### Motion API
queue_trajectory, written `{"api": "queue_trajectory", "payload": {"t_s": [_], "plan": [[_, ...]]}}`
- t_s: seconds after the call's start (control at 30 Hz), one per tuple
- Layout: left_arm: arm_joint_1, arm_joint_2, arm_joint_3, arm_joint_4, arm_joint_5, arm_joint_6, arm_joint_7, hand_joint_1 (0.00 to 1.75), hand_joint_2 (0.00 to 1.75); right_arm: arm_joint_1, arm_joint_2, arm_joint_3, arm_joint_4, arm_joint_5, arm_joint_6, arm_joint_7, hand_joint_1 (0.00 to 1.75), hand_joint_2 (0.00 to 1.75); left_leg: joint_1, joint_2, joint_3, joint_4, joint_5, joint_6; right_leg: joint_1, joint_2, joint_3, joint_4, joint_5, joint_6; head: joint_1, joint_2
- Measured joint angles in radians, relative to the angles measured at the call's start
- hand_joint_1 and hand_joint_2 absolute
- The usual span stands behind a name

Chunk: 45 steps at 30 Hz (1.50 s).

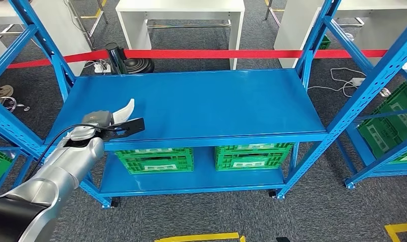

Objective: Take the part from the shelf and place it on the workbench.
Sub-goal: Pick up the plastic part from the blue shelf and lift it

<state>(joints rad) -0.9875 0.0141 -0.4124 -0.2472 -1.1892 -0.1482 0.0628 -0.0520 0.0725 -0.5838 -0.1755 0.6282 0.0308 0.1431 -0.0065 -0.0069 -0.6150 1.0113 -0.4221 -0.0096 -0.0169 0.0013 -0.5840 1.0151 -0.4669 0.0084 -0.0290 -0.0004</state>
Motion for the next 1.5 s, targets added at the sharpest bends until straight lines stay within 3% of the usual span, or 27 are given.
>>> {"api": "queue_trajectory", "payload": {"t_s": [0.63, 0.93, 1.1, 1.23, 1.5], "plan": [[0.001, -0.009, -0.002, -0.001, -0.020, 0.007, -0.052, 1.75, 1.75, 0.000, 0.000, -0.001, 0.000, -0.006, 0.000, -0.001, 0.00, 0.00, 0.000, 0.000, 0.001, -0.001, 0.000, 0.000, 0.000, 0.000, 0.001, 0.000, 0.000, 0.000, 0.000, 0.000], [0.012, -0.020, -0.010, -0.005, 0.058, 0.098, -0.108, 1.75, 1.75, 0.000, 0.000, -0.013, 0.000, -0.007, -0.005, -0.001, 0.00, 0.00, 0.000, -0.001, 0.001, -0.001, 0.000, 0.000, 0.000, -0.001, 0.001, 0.000, 0.000, 0.000, 0.000, 0.000], [0.011, -0.038, 0.041, -0.013, 0.183, 0.129, -0.169, 1.75, 1.75, 0.000, 0.000, -0.021, 0.000, -0.008, -0.011, -0.001, 0.00, 0.00, 0.000, -0.001, 0.001, 0.000, 0.000, 0.000, 0.000, -0.001, 0.001, 0.000, 0.000, 0.000, 0.000, 0.000], [0.003, -0.065, 0.121, -0.032, 0.322, 0.141, -0.278, 1.75, 1.75, 0.000, 0.000, -0.027, 0.000, -0.008, -0.011, -0.003, 0.00, 0.00, 0.000, -0.001, 0.001, 0.000, 0.000, 0.000, 0.000, -0.001, 0.001, 0.000, 0.000, 0.000, 0.000, 0.000], [-0.054, -0.129, 0.267, -0.093, 0.589, 0.048, -0.431, 1.75, 1.75, 0.000, 0.000, -0.050, 0.000, -0.008, -0.020, -0.005, 0.00, 0.00, 0.000, 0.000, 0.001, 0.000, 0.000, 0.000, 0.000, 0.000, 0.000, 0.000, 0.000, 0.000, 0.000, 0.000]]}}
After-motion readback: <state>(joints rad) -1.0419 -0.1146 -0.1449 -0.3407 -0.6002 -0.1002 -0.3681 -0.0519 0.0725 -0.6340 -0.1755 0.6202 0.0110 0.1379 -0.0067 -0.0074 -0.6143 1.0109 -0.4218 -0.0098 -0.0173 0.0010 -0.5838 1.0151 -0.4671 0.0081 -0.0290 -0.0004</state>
